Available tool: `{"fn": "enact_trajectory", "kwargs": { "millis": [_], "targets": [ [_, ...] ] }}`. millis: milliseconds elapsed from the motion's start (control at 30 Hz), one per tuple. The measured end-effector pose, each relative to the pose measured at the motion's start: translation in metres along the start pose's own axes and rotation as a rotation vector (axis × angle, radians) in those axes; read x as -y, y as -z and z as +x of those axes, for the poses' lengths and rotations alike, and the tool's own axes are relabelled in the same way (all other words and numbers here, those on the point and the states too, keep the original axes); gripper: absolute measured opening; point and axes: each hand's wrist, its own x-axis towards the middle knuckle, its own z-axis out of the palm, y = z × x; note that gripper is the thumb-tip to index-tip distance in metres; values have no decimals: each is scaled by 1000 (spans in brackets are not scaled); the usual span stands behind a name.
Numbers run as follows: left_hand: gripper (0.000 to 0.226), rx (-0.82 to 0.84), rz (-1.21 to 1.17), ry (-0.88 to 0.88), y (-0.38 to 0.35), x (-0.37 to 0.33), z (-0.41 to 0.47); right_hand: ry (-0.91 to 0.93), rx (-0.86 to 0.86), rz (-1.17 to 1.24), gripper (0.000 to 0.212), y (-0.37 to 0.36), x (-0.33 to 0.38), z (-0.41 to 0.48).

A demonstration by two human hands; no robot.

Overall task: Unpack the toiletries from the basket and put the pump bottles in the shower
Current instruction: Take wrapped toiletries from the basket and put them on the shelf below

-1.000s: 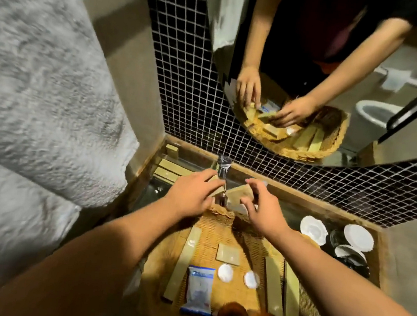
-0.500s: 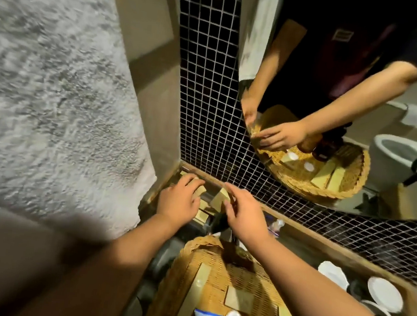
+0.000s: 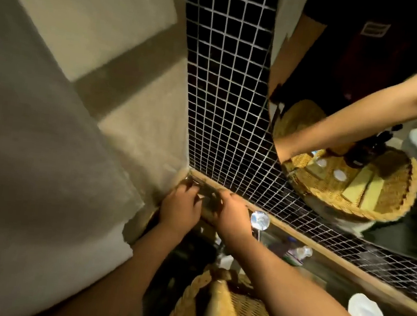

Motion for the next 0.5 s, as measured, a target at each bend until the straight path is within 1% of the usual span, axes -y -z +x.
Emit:
{"fn": "enact_trajectory", "kwargs": {
  "millis": [67,133,233,333,433,500],
  "targets": [
    [43,20,-28,39,-5,6,11,-23,1,-28,30,-10,-4,9],
    [44,78,-41,103,-12,12,21,-17,12,-59,29,-19,-7,15],
    [40,135,-58,183,-23,17,30,-22,27,-44,28,-28,-12,20],
    [38,143,-61,189,-36,21,36,-19,51,-74,35,-36,-14,25],
    [45,120,-98,175,-47,25,40,-24,85,-129,30,-43,-17,32],
    [48,83,-119,128,-52,26,45,-53,117,-130,29,-46,-22,39]
  ]
}}
